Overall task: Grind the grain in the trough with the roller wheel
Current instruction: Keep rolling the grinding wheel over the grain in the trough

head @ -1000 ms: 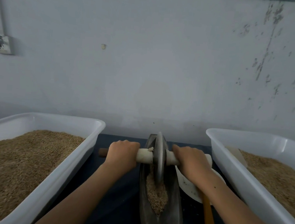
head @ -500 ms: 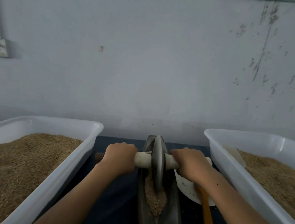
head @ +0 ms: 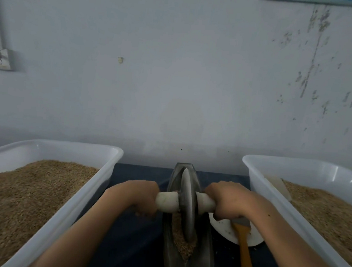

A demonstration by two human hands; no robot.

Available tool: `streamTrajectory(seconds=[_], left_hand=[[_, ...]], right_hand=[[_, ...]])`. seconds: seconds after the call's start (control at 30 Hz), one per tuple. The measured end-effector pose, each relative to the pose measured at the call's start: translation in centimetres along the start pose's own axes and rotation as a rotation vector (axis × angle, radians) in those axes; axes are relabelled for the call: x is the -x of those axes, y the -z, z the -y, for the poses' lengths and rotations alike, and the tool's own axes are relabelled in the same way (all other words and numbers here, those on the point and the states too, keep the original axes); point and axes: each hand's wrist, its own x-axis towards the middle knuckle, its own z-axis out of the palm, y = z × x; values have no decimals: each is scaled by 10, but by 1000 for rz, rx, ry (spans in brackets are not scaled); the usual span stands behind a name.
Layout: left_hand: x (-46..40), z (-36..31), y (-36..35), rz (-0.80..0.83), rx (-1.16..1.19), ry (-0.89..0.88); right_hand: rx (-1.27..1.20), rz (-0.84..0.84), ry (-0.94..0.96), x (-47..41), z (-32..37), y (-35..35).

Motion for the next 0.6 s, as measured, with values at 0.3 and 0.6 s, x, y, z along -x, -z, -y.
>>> streamTrajectory(seconds=[0.3,0.6], left_hand=[[-8,-3,-13,-568,-236,41],[-1,-3,2,-86,-118,24]], right_hand=[[30,-442,-66,-14,2,-24],[-22,-9,-9,-4,-2,-1]])
